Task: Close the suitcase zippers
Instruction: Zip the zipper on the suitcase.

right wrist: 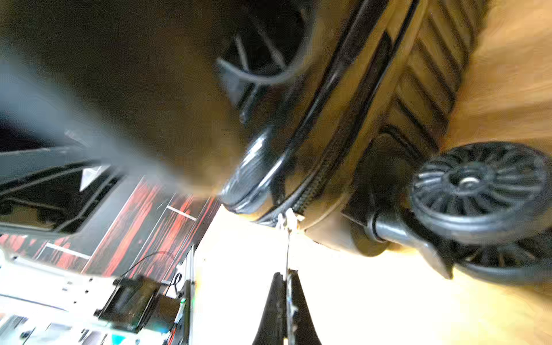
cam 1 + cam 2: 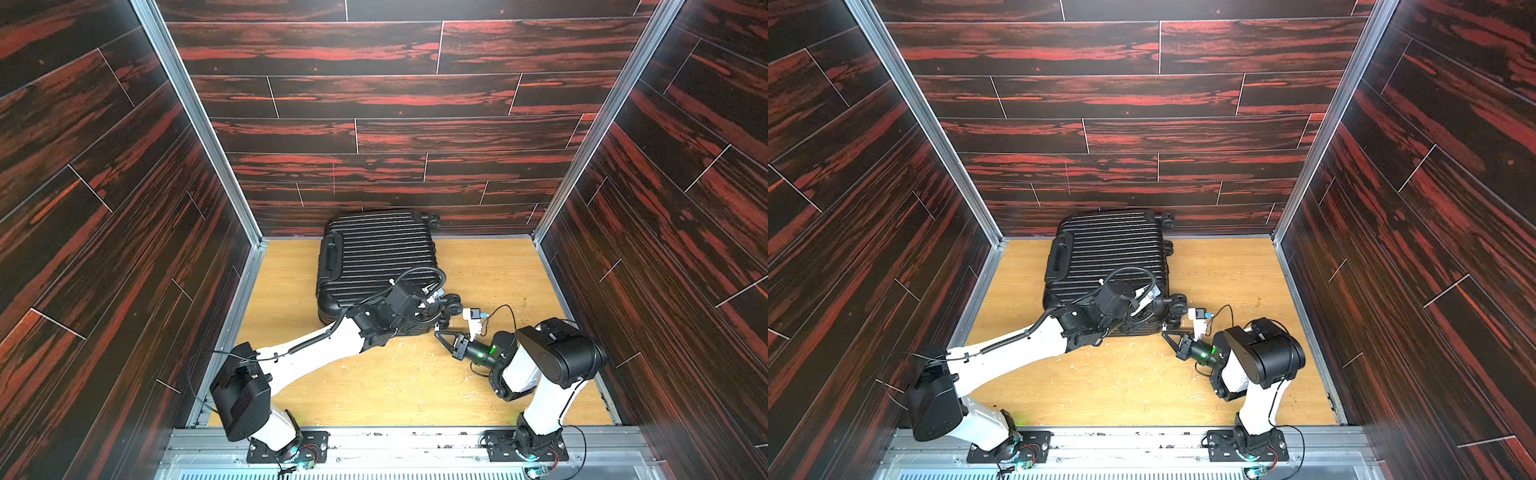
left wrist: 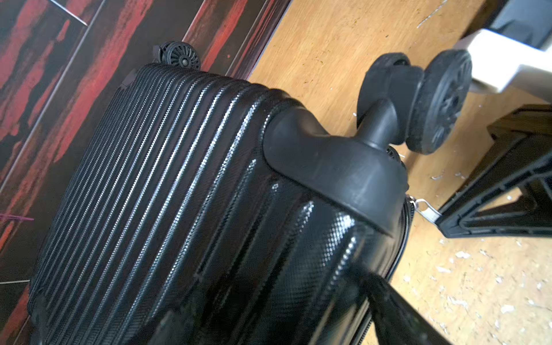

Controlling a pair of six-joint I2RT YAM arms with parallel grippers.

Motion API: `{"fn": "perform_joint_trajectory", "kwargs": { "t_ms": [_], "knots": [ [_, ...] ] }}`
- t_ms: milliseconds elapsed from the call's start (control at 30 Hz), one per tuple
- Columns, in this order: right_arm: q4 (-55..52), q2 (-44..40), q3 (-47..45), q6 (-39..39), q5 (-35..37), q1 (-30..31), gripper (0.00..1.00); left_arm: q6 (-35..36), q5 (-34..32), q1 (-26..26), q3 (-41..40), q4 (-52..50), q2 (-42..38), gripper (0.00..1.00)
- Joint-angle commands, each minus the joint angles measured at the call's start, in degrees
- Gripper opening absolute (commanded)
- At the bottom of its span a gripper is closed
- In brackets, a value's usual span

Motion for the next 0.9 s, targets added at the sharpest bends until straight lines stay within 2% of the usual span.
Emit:
{"fn": "perform_joint_trajectory", "kwargs": {
  "t_ms": [0,267,400,567,667,867],
  "knots": [
    [-0.4,-1.7,-3.2,-1.4,-7.0,2.7,0.00,-12.6,-16.1,4.5,2.6,4.9,3.4,0.83],
    [-0.4,-3.3,-3.9,-2.7,-5.7,4.1,0.00,-16.8,-15.5,4.6,5.0,2.5,6.1,0.79],
    [-0.4,-3.7,-3.8,-4.1,-4.6,5.4,0.00,-17.6,-13.1,4.5,5.7,1.6,6.9,0.79],
    [-0.4,-5.3,-4.4,-6.0,-0.9,6.6,0.00,-18.1,-8.3,4.6,7.0,-0.6,7.7,0.76],
    [-0.4,-5.7,-4.9,-6.9,1.1,6.6,0.00,-19.2,-3.1,4.6,8.5,-3.3,7.0,0.74],
    [-0.4,-5.7,-5.3,-7.9,3.7,6.6,0.00,-27.0,5.6,4.6,11.5,-6.6,1.1,0.76]
  ]
}}
